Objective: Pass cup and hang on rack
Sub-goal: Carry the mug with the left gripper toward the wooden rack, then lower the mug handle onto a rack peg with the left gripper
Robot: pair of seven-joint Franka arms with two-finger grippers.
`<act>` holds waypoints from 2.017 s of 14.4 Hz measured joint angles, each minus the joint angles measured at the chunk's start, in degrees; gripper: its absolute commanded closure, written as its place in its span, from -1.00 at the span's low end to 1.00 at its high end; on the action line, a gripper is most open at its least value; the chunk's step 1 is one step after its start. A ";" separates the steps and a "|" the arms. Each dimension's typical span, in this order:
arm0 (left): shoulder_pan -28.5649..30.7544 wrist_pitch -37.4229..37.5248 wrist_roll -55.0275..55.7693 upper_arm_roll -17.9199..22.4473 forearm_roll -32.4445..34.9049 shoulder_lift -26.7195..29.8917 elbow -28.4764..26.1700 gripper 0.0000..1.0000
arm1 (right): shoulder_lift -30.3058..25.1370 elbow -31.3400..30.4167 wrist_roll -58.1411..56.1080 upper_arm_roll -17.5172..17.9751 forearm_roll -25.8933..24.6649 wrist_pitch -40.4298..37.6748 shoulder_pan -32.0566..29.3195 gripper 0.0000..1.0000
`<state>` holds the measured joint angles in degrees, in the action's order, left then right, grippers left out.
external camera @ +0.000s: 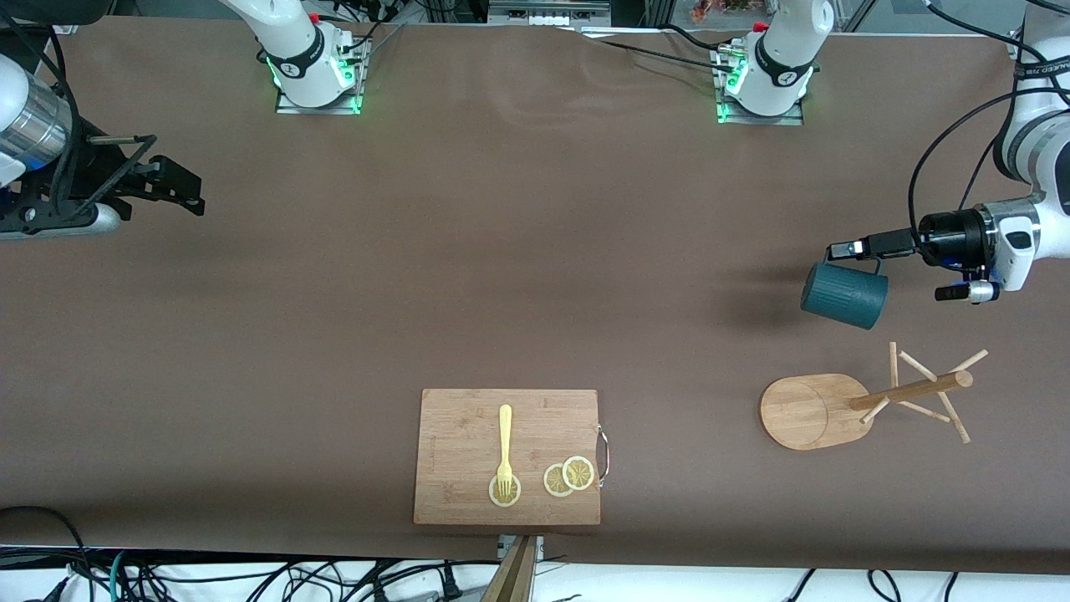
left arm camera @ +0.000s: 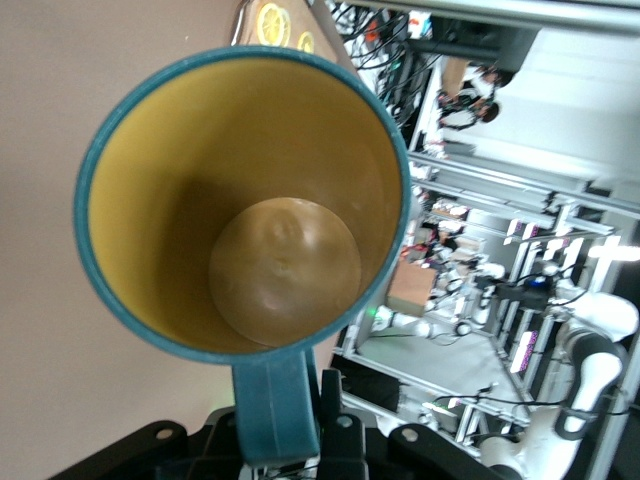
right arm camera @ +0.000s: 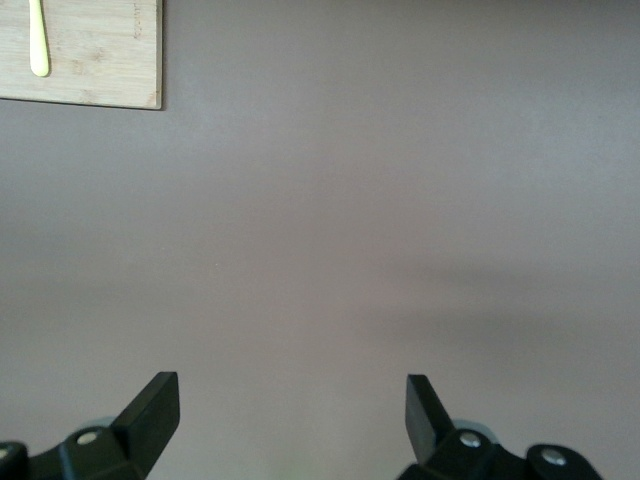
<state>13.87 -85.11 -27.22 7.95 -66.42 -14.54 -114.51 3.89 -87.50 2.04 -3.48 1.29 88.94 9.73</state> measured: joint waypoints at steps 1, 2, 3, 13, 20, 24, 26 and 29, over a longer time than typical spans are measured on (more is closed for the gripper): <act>0.48 0.70 -0.72 0.01 -0.60 -0.76 0.02 1.00 | 0.00 0.00 0.00 0.00 0.00 0.00 0.00 -1.00; 0.91 1.70 -1.98 0.01 -1.11 -1.62 0.04 1.00 | 0.00 0.00 0.00 0.00 0.00 0.00 0.00 -1.00; 1.39 2.68 -3.68 0.02 -1.49 -2.66 0.08 1.00 | 0.00 0.00 0.00 0.00 0.00 0.00 0.00 -1.00; 5.68 8.36 -8.29 -0.08 -1.79 -13.34 11.11 1.00 | 0.00 0.00 0.00 0.02 0.00 0.01 0.00 -1.00; 6.55 8.81 -10.11 -2.89 -3.49 -16.71 14.32 1.00 | 0.00 0.00 0.00 0.02 0.00 0.01 0.00 -1.00; 6.81 8.66 -10.10 -4.13 -5.38 -17.05 14.55 1.00 | 0.00 0.00 0.00 0.02 0.00 0.01 0.00 -1.00; 7.65 8.66 -10.10 -4.12 -5.49 -17.58 15.09 1.00 | 0.00 0.00 0.00 0.02 0.00 0.01 0.00 -1.00; 8.74 8.69 -10.10 -4.12 -5.50 -18.66 17.03 1.00 | 0.00 0.00 0.00 0.02 0.00 0.01 0.00 -1.00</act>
<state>22.61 -76.42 -37.33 3.83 -71.92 -33.20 -97.47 3.89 -87.49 2.04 -3.46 1.29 88.95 9.73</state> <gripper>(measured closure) 0.789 0.000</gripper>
